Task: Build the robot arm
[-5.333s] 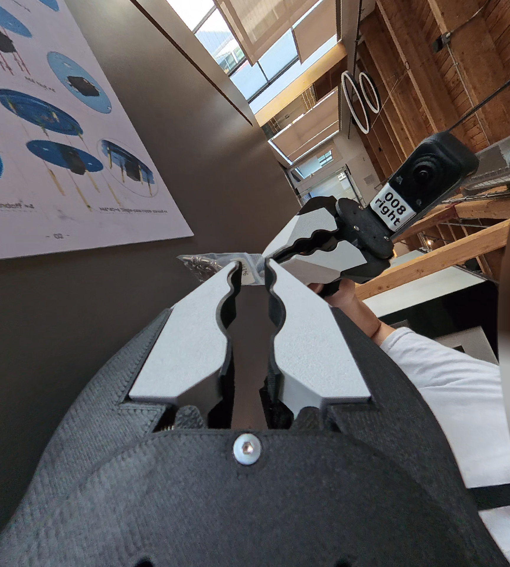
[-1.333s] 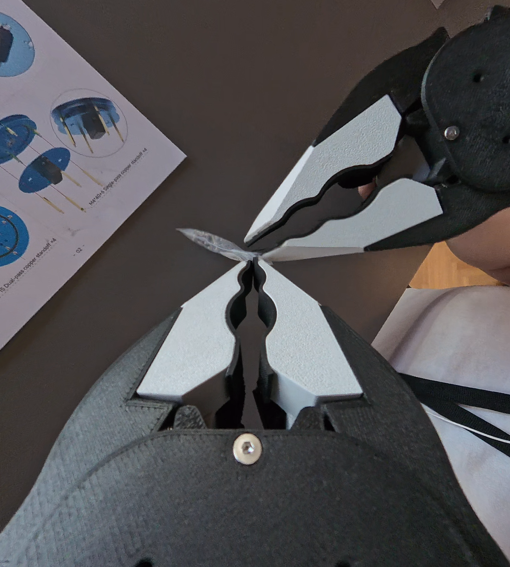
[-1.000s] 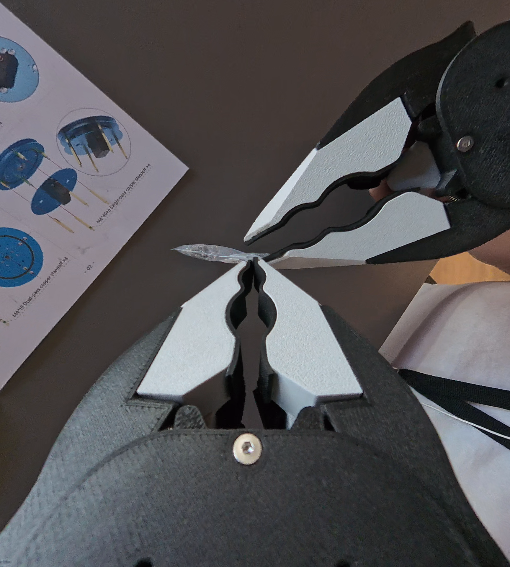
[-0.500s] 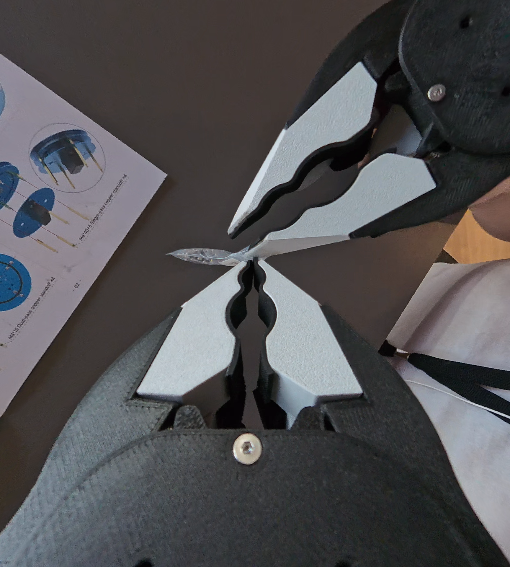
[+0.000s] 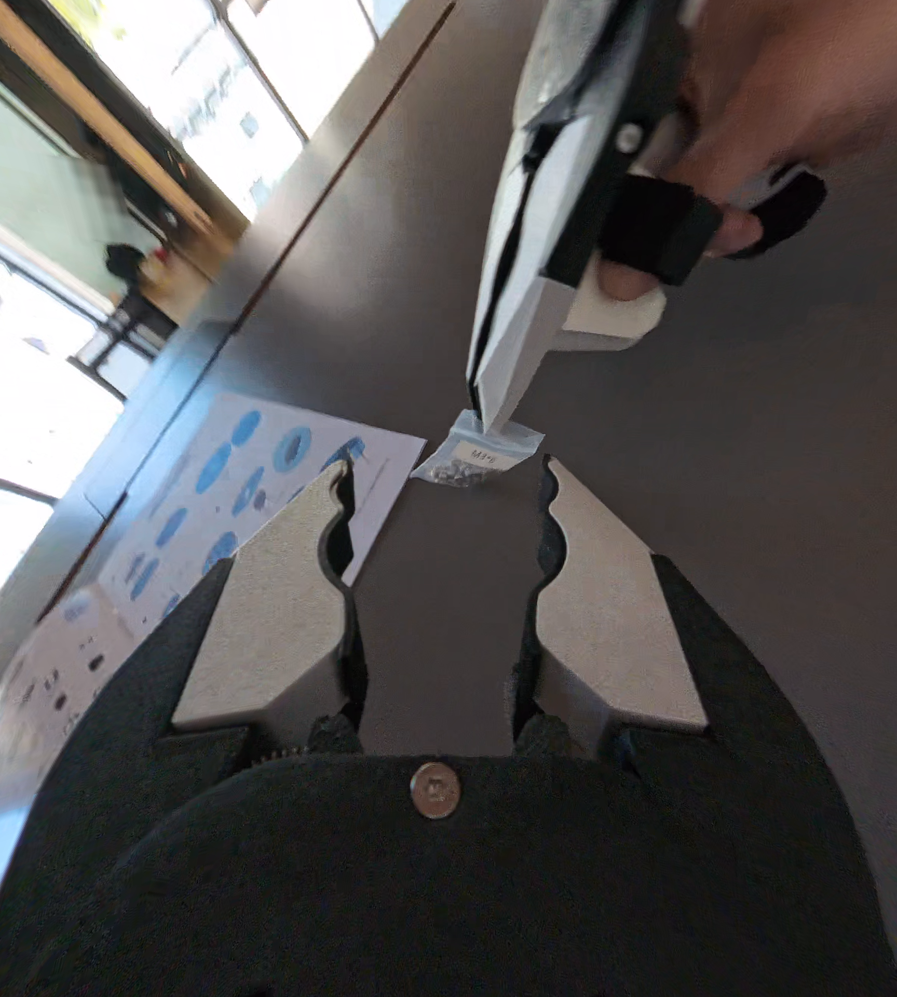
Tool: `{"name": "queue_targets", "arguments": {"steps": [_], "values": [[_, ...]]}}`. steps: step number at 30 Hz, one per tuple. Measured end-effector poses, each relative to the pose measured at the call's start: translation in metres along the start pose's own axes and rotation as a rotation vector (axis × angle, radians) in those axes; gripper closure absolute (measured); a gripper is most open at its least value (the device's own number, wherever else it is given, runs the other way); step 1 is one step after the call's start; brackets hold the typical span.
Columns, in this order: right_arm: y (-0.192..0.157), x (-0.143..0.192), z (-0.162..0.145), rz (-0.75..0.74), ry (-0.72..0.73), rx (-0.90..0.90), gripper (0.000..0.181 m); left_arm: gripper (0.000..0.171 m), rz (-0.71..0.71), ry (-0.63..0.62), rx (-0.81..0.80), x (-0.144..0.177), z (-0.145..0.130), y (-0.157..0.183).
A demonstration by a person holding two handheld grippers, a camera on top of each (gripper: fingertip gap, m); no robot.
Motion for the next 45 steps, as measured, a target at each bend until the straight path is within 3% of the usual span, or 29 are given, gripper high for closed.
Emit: {"name": "queue_targets", "arguments": {"steps": [3,5,11,15,21,23,32,37,42,45], "values": [[0.001,0.001,0.002,0.068,-0.012,-0.085,0.181,0.093,-0.033,0.011,-0.054,-0.017,-0.004,0.009],[0.0,0.002,0.003,0.108,-0.019,-0.129,0.181,0.096,0.011,0.019,-0.097,-0.023,-0.005,0.0],[0.0,0.009,0.005,0.153,-0.039,-0.192,0.181,0.109,-0.073,0.097,-0.205,-0.034,0.008,0.013],[0.003,0.014,0.004,0.123,-0.064,-0.174,0.181,0.129,-0.124,0.111,-0.214,-0.041,0.013,0.017],[0.012,0.02,-0.003,0.096,-0.118,-0.177,0.181,0.133,-0.167,0.115,-0.204,-0.047,0.016,0.022],[0.018,0.021,-0.007,0.071,-0.149,-0.171,0.181,0.15,-0.177,0.122,-0.229,-0.046,0.019,0.024],[0.022,0.032,-0.007,0.043,-0.169,-0.083,0.181,0.148,-0.217,0.124,-0.195,-0.053,0.027,0.024],[0.021,0.041,0.001,0.1,-0.053,0.005,0.179,0.15,-0.221,0.143,-0.155,-0.054,0.027,0.021],[0.026,0.051,-0.002,0.134,0.071,0.176,0.155,0.153,-0.271,0.172,-0.04,-0.055,0.023,0.016],[0.031,0.043,-0.013,0.122,0.071,0.306,0.131,0.151,-0.294,0.188,0.016,-0.054,0.02,0.013]]}}
Point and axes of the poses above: each gripper's, where its closed fingertips meet, x back along the fingers, z out of its top, y = z × x across the jaws, the point moved 3 cm from there along x, back along the fingers, and after that the axes turned 6 degrees about -z, right-handed, at the moved point
